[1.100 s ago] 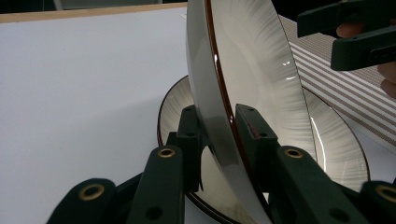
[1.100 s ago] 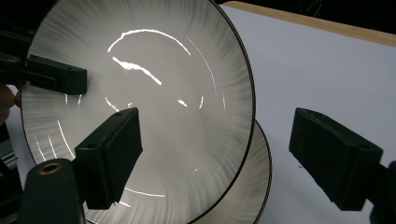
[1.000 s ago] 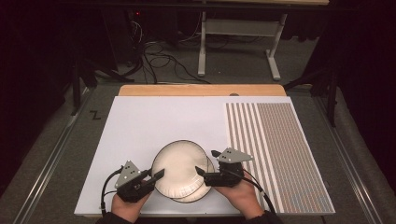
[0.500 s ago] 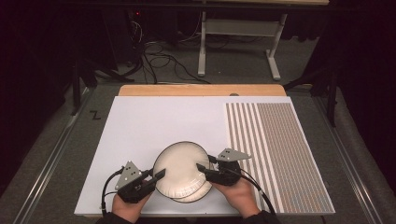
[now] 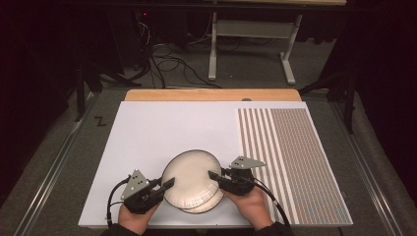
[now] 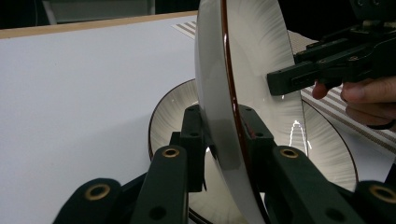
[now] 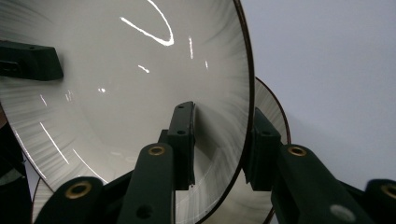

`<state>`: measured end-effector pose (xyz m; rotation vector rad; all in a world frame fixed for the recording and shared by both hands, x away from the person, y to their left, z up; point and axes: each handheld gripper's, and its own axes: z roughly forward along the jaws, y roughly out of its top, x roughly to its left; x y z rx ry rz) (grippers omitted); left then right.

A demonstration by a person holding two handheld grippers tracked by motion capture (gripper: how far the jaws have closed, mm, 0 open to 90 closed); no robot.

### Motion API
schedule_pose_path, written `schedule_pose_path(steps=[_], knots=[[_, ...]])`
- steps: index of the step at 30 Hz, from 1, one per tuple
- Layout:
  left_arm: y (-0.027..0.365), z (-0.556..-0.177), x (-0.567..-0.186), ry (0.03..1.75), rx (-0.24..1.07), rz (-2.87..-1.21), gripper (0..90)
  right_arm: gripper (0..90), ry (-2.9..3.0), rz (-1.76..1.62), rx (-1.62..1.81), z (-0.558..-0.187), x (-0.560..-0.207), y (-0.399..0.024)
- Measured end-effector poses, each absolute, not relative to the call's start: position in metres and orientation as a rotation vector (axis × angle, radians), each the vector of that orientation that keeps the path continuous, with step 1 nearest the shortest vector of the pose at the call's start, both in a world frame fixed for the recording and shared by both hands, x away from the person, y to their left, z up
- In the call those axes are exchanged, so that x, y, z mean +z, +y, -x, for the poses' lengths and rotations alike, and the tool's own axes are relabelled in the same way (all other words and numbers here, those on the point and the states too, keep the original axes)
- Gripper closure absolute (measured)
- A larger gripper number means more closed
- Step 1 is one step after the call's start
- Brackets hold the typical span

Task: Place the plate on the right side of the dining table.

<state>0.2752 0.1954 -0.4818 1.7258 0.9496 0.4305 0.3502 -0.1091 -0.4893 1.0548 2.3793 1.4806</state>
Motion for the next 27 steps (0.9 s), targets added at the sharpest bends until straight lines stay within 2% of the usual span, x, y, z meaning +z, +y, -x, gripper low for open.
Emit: schedule_pose_path(steps=[8, 27], knots=[[0.198, -0.273, -0.48, 0.954, 0.416, -1.704, 79.0, 77.8, 2.341, -1.048, 1.532, -0.344, -0.481, -0.115], [0.199, -0.274, -0.481, 0.98, 0.416, -1.677, 79.4, 80.3, 2.303, -0.997, 1.525, -0.335, -0.473, -0.116]])
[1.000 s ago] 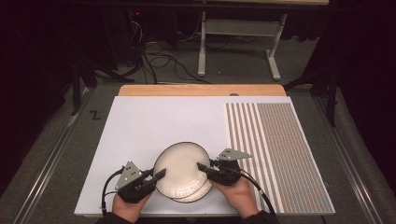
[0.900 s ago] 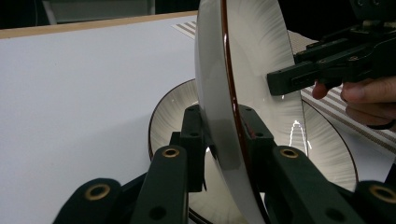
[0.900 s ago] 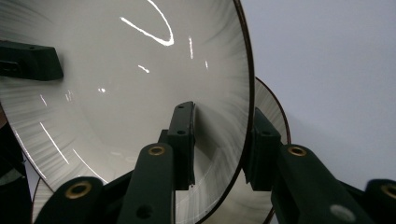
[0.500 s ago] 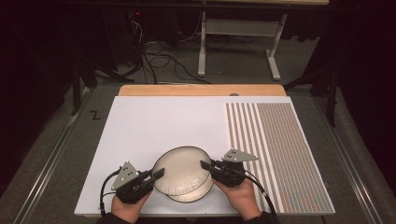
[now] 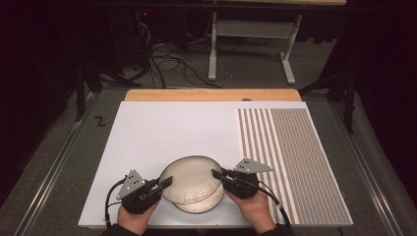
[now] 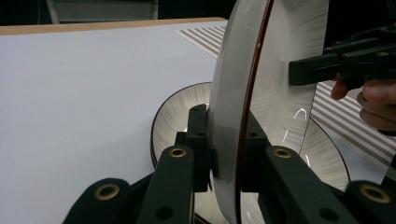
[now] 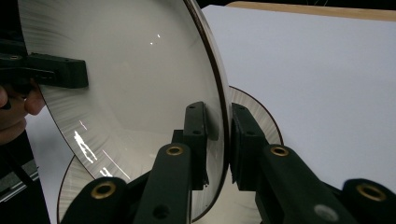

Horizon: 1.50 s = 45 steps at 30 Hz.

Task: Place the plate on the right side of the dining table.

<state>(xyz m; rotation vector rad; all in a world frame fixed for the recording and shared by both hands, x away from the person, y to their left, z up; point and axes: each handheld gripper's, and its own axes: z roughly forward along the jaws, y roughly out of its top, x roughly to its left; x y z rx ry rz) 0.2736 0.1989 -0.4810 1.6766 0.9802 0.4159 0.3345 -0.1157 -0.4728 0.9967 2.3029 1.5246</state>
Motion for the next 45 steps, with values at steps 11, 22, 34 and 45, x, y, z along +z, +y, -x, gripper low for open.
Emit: schedule_pose_path(steps=[11, 22, 34, 45], knots=[[0.198, -0.275, -0.478, 0.973, 0.419, -1.659, 78.5, 81.9, 2.276, -0.967, 1.542, -0.331, -0.466, -0.119], [0.197, -0.277, -0.474, 0.97, 0.418, -1.638, 77.4, 83.3, 2.244, -0.938, 1.555, -0.327, -0.459, -0.122], [0.194, -0.28, -0.472, 0.955, 0.414, -1.633, 77.1, 84.1, 2.219, -0.921, 1.56, -0.325, -0.454, -0.127], [0.188, -0.282, -0.469, 0.943, 0.413, -1.622, 77.2, 84.5, 2.197, -0.918, 1.568, -0.322, -0.448, -0.134]])
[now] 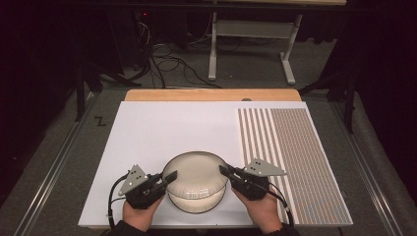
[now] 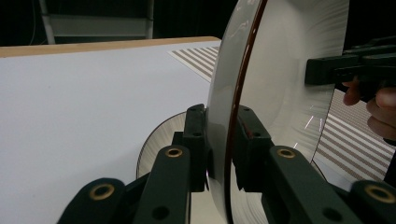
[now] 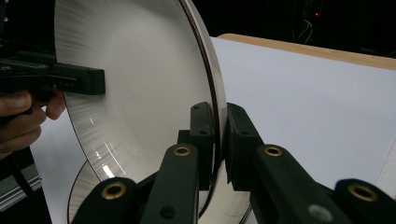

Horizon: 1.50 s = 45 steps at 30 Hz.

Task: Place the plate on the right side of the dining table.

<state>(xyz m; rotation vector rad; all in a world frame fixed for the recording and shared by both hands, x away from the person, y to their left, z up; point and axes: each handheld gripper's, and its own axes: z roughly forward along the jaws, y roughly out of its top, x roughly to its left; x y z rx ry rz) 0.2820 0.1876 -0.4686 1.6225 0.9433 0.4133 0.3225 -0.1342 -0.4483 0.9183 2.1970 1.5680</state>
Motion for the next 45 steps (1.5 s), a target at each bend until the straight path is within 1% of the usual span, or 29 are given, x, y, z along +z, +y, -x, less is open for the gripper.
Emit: schedule_pose_path(steps=[20, 30, 45], knots=[[0.159, -0.294, -0.461, 0.906, 0.404, -1.633, 77.3, 84.1, 2.138, -0.939, 1.551, -0.322, -0.441, -0.162], [0.135, -0.3, -0.463, 0.895, 0.385, -1.626, 77.2, 83.8, 2.111, -0.958, 1.532, -0.32, -0.438, -0.185], [0.094, -0.307, -0.454, 0.842, 0.365, -1.648, 77.3, 83.7, 2.04, -0.997, 1.523, -0.312, -0.432, -0.225]])
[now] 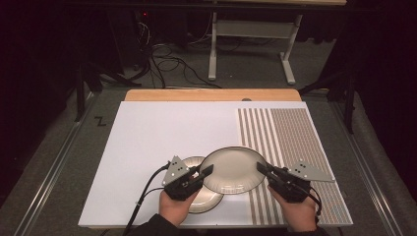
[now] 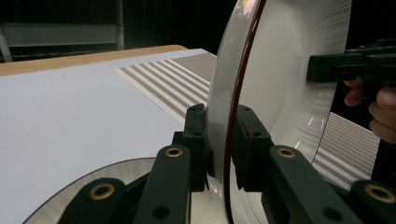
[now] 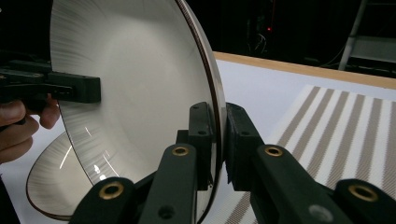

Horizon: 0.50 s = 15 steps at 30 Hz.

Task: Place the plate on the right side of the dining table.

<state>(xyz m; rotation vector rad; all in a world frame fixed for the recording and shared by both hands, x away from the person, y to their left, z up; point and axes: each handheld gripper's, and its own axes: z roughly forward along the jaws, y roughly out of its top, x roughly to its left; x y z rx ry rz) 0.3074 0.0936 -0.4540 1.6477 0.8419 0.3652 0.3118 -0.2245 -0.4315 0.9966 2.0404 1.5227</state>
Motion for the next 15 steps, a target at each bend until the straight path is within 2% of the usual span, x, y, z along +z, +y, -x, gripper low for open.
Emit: schedule_pose_path(steps=[15], knots=[[0.043, -0.318, -0.444, 0.778, 0.342, -1.684, 77.7, 83.3, 1.957, -1.034, 1.509, -0.303, -0.424, -0.272]])
